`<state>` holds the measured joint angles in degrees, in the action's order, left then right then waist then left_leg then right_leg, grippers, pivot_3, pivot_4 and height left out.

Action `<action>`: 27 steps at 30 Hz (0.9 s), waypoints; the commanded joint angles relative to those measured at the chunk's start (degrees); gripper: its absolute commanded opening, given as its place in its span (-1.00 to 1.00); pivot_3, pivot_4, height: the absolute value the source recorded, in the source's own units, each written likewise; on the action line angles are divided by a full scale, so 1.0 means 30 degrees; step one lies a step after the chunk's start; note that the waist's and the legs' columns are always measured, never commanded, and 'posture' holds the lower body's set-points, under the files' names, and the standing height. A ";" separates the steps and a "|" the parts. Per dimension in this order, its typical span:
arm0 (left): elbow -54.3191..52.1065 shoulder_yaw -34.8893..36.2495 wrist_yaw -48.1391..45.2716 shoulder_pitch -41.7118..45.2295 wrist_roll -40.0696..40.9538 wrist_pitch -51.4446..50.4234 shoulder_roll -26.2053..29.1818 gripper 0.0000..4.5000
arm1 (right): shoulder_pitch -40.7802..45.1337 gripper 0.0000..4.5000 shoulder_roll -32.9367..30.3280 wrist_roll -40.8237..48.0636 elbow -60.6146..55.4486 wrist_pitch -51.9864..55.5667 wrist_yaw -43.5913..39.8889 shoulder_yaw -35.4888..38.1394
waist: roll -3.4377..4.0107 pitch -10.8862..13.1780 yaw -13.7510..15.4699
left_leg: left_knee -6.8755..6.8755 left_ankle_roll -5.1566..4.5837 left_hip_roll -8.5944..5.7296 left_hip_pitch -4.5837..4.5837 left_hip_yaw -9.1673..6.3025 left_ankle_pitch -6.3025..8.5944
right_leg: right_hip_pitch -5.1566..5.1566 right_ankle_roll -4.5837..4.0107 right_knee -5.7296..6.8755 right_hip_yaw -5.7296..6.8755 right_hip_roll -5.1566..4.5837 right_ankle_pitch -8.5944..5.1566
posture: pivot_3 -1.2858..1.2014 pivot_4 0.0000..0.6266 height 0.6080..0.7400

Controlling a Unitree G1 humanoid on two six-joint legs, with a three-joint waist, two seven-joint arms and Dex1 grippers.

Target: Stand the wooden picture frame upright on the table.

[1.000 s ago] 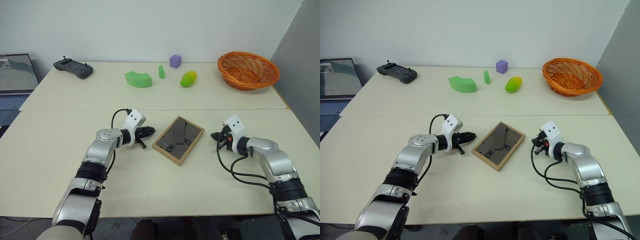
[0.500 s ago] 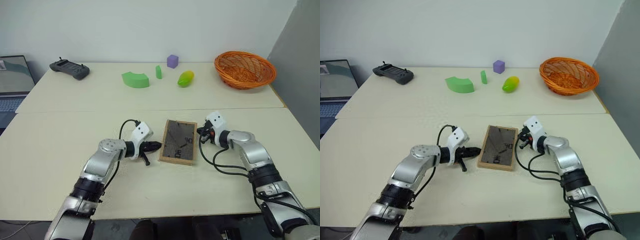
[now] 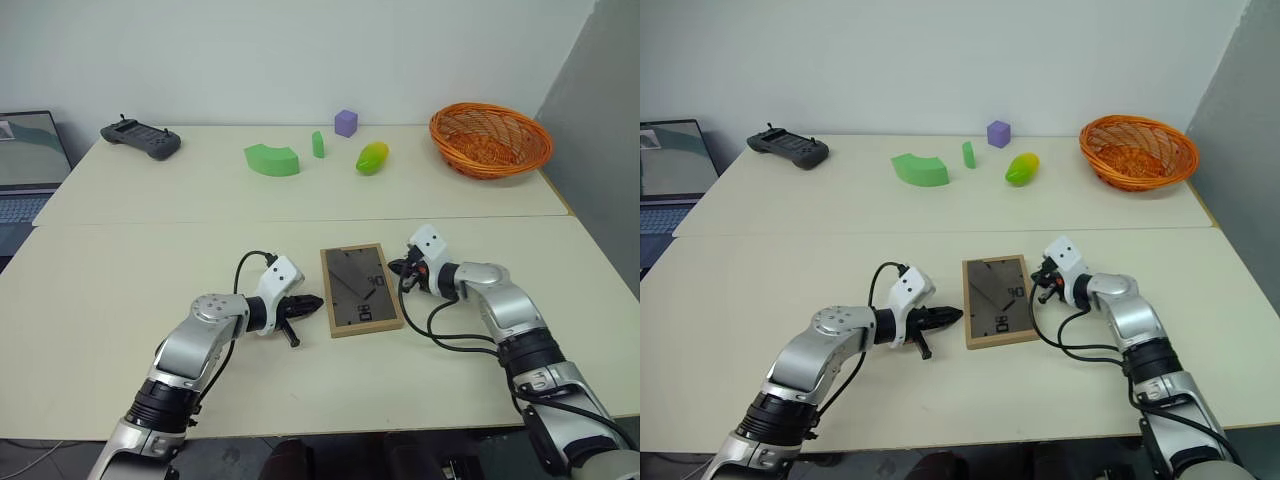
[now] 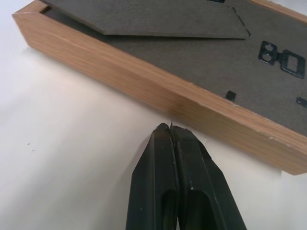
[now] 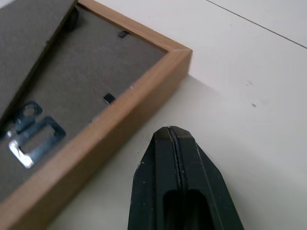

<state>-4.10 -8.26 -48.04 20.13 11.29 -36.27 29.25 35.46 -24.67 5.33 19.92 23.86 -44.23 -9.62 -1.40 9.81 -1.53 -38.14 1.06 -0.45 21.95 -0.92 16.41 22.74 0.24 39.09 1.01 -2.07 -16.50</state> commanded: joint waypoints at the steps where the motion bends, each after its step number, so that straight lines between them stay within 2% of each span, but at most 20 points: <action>1: 0.0250 0.0772 0.0622 0.0106 0.0042 -0.0082 0.0306 -0.99 | -0.0485 -1.00 -0.0858 0.0570 -0.1529 0.0213 -0.1623 0.0131 | -0.0001 0.0000 0.0004 | 0.0000 -0.0001 0.0000 0.0001 -0.0001 0.0000 | -0.0001 0.0000 -0.0001 0.0001 0.0000 0.0000 | 0.03 -0.52 1.00; 7: 0.0729 0.0655 0.0519 0.0646 0.0191 -0.0024 0.0310 -0.99 | -0.1179 -1.00 -0.0949 0.1541 -0.3710 0.1159 -0.3506 -0.0475 | 0.0000 0.0000 -0.0010 | 0.0004 -0.0002 0.0003 -0.0002 -0.0004 0.0001 | -0.0001 0.0000 0.0002 0.0003 0.0004 0.0000 | 0.03 -0.52 1.00; 17: 0.1645 0.0062 0.0859 0.1975 -0.0016 0.0265 -0.0637 -0.99 | -0.1554 -1.00 -0.0413 0.1650 -0.4826 0.1909 -0.3467 -0.0710 | -0.0001 0.0000 0.0018 | -0.0001 0.0001 0.0001 0.0001 -0.0009 0.0000 | -0.0003 0.0001 0.0003 0.0011 0.0002 0.0001 | 0.03 -0.52 1.00; 26: 0.2118 0.0866 0.0321 0.1290 -0.0053 0.0158 0.1076 -0.99 | -0.1737 -1.00 -0.1106 0.0889 -0.4136 0.1352 -0.2783 -0.0398 | -0.0001 0.0000 -0.0022 | 0.0000 0.0003 0.0000 -0.0004 -0.0009 -0.0001 | -0.0002 0.0001 0.0001 0.0005 0.0002 0.0001 | 0.03 -0.52 1.00; 27: 0.1876 0.1394 -0.0405 0.1313 0.0883 -0.0977 0.1559 -0.86 | -0.1572 -1.00 -0.1214 0.0848 -0.3806 0.1174 -0.2822 -0.0311 | -0.0001 0.0000 -0.0027 | 0.0001 0.0003 0.0000 -0.0008 -0.0009 -0.0001 | -0.0001 0.0001 0.0002 0.0002 0.0004 0.0001 | 0.03 -0.52 1.00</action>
<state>2.56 -7.27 -46.82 24.80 11.11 -35.41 31.04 29.89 -27.15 8.19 8.02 29.35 -53.19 -11.96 -1.40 9.81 -1.61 -38.13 1.07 -0.45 21.92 -0.95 16.40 22.73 0.25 39.10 1.02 -2.05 -16.50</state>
